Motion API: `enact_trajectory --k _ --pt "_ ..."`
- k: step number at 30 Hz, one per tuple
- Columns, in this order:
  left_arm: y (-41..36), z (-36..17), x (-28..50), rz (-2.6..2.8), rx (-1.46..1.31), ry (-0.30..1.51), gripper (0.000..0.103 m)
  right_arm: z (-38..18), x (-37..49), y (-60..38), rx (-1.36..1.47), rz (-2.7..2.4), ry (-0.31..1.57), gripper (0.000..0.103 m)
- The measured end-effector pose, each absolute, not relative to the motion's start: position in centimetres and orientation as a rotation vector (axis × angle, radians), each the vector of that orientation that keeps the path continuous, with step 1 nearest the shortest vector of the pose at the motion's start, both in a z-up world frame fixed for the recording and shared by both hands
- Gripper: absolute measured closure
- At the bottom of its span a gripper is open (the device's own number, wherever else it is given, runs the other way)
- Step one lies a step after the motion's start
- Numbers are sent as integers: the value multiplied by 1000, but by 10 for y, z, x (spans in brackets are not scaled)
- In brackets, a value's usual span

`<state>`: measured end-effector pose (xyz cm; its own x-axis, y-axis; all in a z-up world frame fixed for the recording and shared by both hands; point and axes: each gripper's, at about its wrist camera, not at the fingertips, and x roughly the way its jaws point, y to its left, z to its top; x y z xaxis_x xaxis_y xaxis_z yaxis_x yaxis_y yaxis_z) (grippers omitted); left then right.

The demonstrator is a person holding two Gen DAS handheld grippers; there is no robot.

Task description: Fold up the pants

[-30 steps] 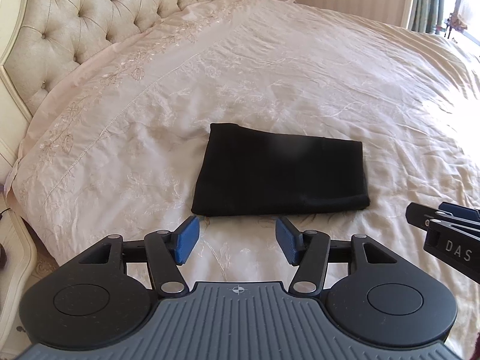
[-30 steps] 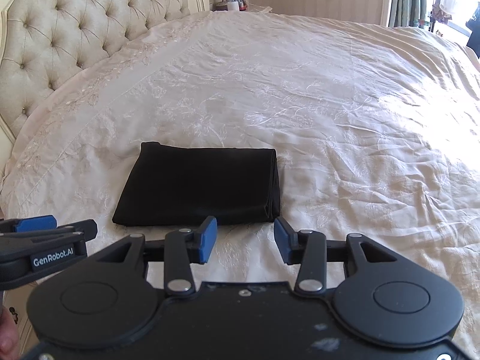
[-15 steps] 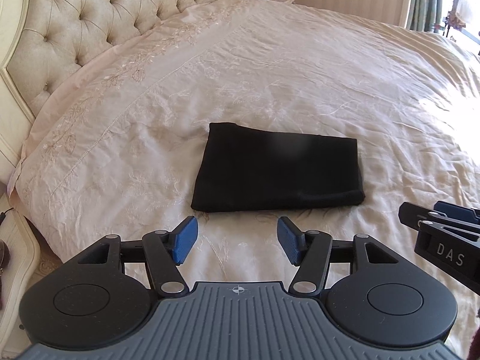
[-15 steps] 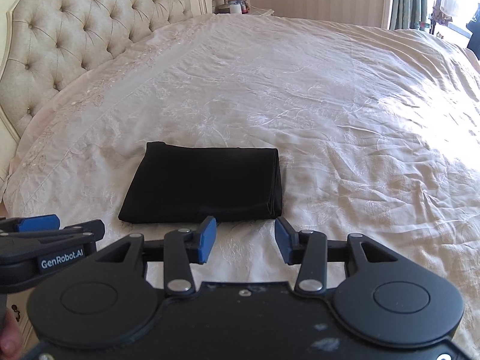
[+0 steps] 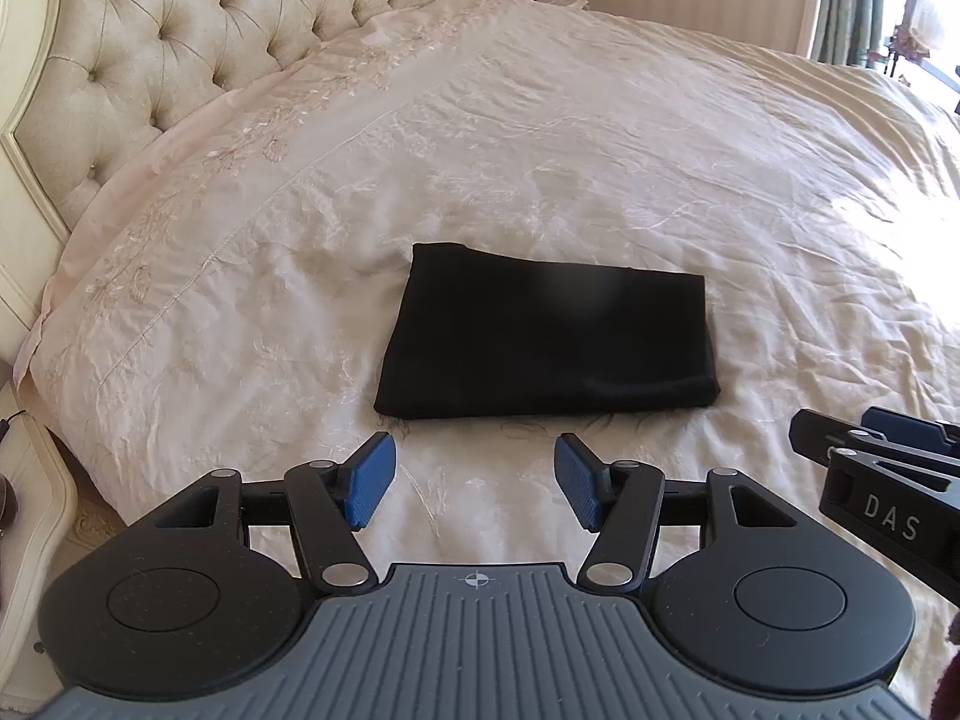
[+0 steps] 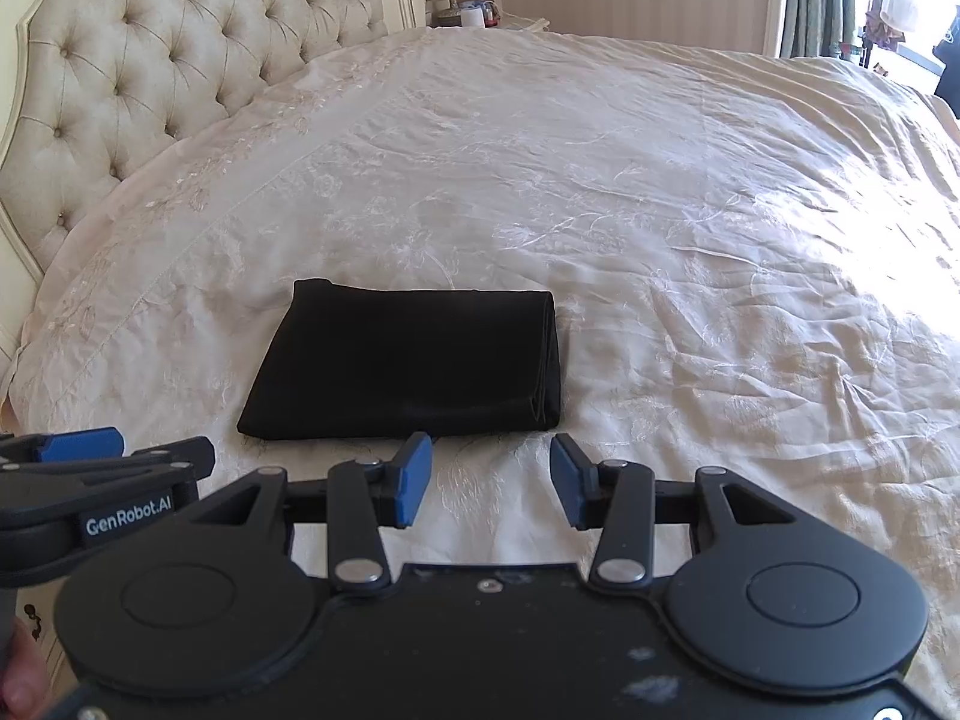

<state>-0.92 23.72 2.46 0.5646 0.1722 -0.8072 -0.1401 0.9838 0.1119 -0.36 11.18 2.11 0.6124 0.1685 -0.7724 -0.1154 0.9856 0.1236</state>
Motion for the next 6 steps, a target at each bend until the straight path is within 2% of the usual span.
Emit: enact_trajectory --k 6 --pt "234 26 -10 199 51 934 46 21 -5 111 65 162 900 56"
